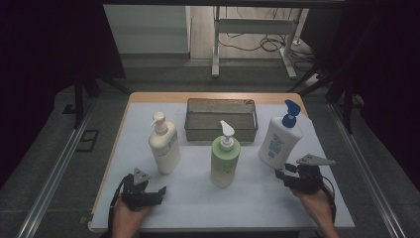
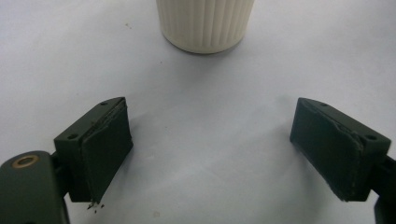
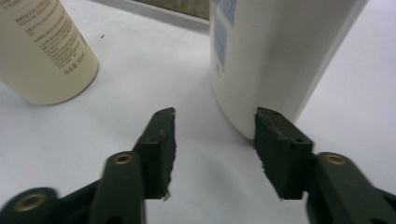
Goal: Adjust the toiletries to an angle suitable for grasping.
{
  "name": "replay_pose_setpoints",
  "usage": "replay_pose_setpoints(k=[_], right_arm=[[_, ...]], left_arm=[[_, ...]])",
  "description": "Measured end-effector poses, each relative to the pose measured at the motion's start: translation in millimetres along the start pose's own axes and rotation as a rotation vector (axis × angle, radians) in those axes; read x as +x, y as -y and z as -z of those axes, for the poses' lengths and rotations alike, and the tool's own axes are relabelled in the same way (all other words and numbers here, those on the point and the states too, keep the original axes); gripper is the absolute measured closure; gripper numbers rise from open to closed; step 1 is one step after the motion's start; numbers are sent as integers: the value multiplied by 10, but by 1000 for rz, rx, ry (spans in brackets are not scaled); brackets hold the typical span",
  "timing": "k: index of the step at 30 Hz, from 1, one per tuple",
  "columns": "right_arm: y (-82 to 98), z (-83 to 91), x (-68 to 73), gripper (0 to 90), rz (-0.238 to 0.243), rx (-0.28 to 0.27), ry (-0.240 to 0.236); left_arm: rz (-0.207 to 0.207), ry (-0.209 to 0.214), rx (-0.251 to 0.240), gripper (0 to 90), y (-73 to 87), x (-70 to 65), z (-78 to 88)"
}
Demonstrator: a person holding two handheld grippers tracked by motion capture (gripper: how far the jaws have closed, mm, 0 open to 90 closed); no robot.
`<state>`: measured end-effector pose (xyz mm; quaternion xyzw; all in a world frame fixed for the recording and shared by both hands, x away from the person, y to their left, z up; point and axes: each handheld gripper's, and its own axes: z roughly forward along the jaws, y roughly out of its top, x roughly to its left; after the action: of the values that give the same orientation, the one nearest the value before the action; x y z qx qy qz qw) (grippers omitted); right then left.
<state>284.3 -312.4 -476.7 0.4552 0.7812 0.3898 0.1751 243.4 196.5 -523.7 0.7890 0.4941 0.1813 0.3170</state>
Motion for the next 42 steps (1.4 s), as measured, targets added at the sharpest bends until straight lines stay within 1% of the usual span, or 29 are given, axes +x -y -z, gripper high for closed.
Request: replay_pose_setpoints(k=[1, 3, 5, 7, 10, 13, 19, 23, 25, 27, 29, 31, 36, 39, 42], right_arm=[[-15, 24, -6, 434, 8, -7, 4], [-51, 61, -23, 393, 17, -4, -4], [-83, 88, -37, 366, 27, -3, 8], [-119, 112, -64, 336, 30, 1, 12], [-162, 140, -104, 298, 30, -11, 15], [-220, 169, -144, 278, 32, -20, 1], [-378, 220, -217, 223, 43, -35, -10], [-491, 240, -270, 195, 35, -50, -22], [-542, 241, -291, 179, 37, -53, -20], [-606, 236, -311, 171, 41, -61, -35], [-661, 220, -319, 145, 43, -58, -37], [-713, 198, -321, 146, 44, -60, -47], [-833, 122, -300, 146, 62, -58, -54], [-908, 67, -280, 152, 77, -56, -51], [-980, 27, -257, 176, 81, -59, -45]], left_arm=[[0, 0, 0, 121, 0, 0, 0], [0, 0, 0, 121, 0, 0, 0], [0, 0, 0, 121, 0, 0, 0], [0, 0, 0, 121, 0, 0, 0], [0, 0, 0, 121, 0, 0, 0], [0, 0, 0, 121, 0, 0, 0], [0, 0, 1, 121, 0, 1, 0], [-1, 1, 1, 121, 0, 2, 0], [-1, 1, 1, 121, 0, 2, 0], [-1, 1, 0, 121, 0, 2, 0], [-1, 1, 0, 121, 0, 2, 0], [0, 1, 0, 121, 0, 2, 0], [0, 1, 0, 121, 0, 2, 0], [0, 1, 0, 121, 0, 2, 0], [-1, 1, 1, 121, 0, 2, 0]])
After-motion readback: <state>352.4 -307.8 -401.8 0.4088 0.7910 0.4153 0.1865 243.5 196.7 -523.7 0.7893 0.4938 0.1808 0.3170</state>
